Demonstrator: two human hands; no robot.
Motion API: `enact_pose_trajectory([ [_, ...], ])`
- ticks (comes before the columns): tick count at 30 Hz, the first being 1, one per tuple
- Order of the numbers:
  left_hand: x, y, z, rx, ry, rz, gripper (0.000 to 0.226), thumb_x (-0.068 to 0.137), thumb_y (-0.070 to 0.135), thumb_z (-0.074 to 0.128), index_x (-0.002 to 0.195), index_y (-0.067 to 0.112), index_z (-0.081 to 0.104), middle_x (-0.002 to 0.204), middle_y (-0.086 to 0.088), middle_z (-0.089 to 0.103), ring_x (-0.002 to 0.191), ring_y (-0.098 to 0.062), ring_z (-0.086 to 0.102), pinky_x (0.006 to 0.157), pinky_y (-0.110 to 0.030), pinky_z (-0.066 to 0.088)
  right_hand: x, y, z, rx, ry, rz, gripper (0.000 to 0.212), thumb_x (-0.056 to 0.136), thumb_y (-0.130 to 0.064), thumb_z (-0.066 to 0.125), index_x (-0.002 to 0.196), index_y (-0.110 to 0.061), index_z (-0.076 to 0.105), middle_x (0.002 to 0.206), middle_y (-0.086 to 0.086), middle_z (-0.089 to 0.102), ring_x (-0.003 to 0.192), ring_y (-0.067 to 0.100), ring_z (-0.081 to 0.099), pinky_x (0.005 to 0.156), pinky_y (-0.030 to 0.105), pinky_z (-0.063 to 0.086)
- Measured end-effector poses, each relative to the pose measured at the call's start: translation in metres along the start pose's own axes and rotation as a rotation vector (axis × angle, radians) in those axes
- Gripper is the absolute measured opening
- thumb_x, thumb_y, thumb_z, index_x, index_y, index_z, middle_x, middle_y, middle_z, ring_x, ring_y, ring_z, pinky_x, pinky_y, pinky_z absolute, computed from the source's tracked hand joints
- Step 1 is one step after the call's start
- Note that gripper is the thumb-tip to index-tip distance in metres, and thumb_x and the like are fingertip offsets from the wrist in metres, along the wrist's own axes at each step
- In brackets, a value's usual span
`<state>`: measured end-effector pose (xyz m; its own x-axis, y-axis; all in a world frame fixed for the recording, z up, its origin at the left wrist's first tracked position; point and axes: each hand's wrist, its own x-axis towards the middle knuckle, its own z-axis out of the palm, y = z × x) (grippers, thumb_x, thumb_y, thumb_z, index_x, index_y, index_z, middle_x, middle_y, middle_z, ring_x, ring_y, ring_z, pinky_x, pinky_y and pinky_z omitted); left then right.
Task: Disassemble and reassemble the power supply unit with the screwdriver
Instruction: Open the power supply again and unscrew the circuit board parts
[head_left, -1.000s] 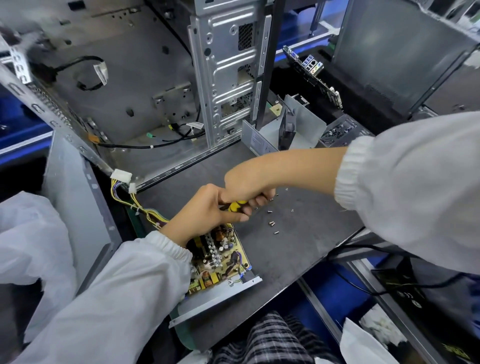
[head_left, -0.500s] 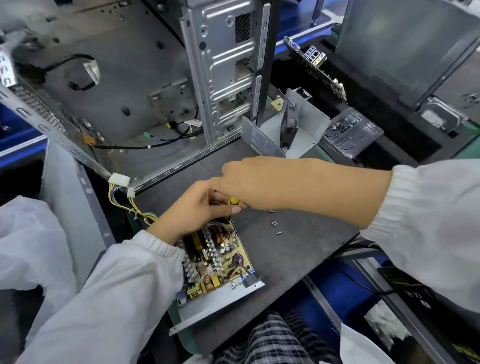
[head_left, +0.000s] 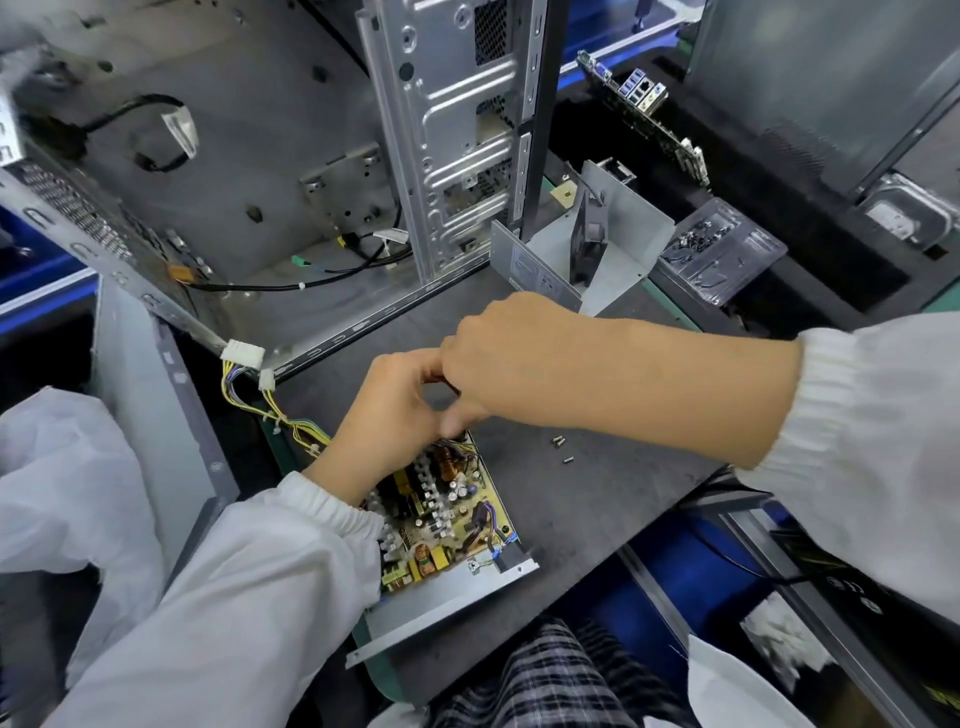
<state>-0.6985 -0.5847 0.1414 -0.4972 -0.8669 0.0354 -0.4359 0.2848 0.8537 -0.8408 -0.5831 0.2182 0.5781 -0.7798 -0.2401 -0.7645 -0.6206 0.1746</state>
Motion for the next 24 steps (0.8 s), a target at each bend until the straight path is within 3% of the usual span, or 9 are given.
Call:
enact_pose_trajectory([
  [2,0.0,0.0,-0.002,0.024,0.009,0.027,0.04,0.066,0.004,0.087,0.075,0.035,0.062,0.073,0.035,0.064,0.076,0.023,0.057,0.067,0.001,0.038,-0.006,0.005,-0.002,0.046,-0.028,-0.054,0.031,0.088,-0.022,0.061,0.113,-0.014,0.046,0.08,-0.001,0.038,0.051,0.013,0.035,0.041,0.026,0.013],
  [5,-0.002,-0.001,-0.003,0.013,-0.021,0.047,0.036,0.07,0.002,0.085,0.098,0.01,0.063,0.085,0.016,0.07,0.087,0.018,0.059,0.077,0.001,0.038,-0.013,0.007,-0.012,-0.001,-0.049,-0.063,0.025,0.089,-0.01,0.054,0.112,-0.015,0.048,0.066,-0.005,0.019,0.049,0.01,0.02,0.043,0.027,0.012],
  [7,-0.003,0.003,-0.002,-0.02,-0.073,0.05,0.032,0.074,-0.003,0.08,0.095,0.011,0.06,0.081,0.01,0.067,0.08,0.013,0.06,0.077,0.0,0.038,-0.016,0.005,-0.012,-0.082,-0.022,-0.045,0.008,0.096,-0.021,0.047,0.096,-0.016,0.052,0.062,-0.004,0.02,0.05,0.014,0.029,0.044,0.028,0.01],
  [10,-0.004,0.012,0.001,-0.05,-0.068,0.05,0.04,0.066,0.008,0.083,0.077,0.037,0.058,0.077,0.027,0.064,0.075,0.015,0.057,0.07,-0.003,0.039,-0.016,-0.005,-0.008,-0.134,0.035,-0.027,0.046,0.099,-0.047,0.032,0.065,-0.017,0.035,0.058,-0.002,0.023,0.053,0.016,0.027,0.046,0.025,0.012],
  [13,-0.003,0.013,0.005,-0.066,-0.02,0.015,0.031,0.066,0.01,0.088,0.073,0.032,0.067,0.088,0.006,0.067,0.081,-0.002,0.061,0.072,-0.02,0.048,-0.013,-0.005,-0.005,-0.084,0.096,0.079,0.056,0.096,-0.056,0.03,0.059,-0.015,0.026,0.057,0.0,0.026,0.058,0.019,0.034,0.047,0.024,0.018],
  [16,-0.004,0.011,0.001,-0.093,-0.001,0.003,0.02,0.066,0.019,0.087,0.078,0.024,0.072,0.088,0.01,0.071,0.087,-0.001,0.065,0.076,-0.021,0.048,-0.017,0.003,-0.001,0.036,0.058,0.022,0.029,0.093,-0.04,0.052,0.089,-0.012,0.049,0.078,0.003,0.042,0.061,0.021,0.047,0.043,0.027,0.015],
  [18,-0.005,0.007,-0.004,-0.085,-0.014,0.0,0.029,0.065,0.027,0.085,0.089,0.031,0.07,0.09,0.022,0.072,0.09,0.006,0.065,0.078,-0.01,0.044,-0.021,0.009,0.0,0.08,0.024,-0.07,0.034,0.09,-0.02,0.058,0.117,-0.016,0.04,0.079,-0.002,0.033,0.051,0.012,0.032,0.043,0.026,0.013],
  [21,-0.005,0.002,-0.005,-0.099,-0.057,-0.02,0.048,0.073,0.013,0.085,0.11,0.027,0.057,0.097,0.008,0.071,0.099,-0.006,0.066,0.09,-0.019,0.048,-0.026,0.016,0.0,0.044,0.008,-0.074,0.026,0.095,-0.021,0.051,0.118,-0.017,0.04,0.067,-0.006,0.018,0.049,0.01,0.02,0.043,0.027,0.011],
  [24,-0.005,0.006,0.003,-0.027,-0.079,0.009,0.042,0.076,0.017,0.083,0.093,0.042,0.054,0.092,0.016,0.067,0.098,0.003,0.062,0.086,-0.011,0.043,-0.029,0.015,0.0,-0.029,0.055,-0.046,0.025,0.099,-0.036,0.042,0.113,-0.016,0.041,0.064,-0.004,0.018,0.049,0.016,0.02,0.043,0.028,0.01],
])
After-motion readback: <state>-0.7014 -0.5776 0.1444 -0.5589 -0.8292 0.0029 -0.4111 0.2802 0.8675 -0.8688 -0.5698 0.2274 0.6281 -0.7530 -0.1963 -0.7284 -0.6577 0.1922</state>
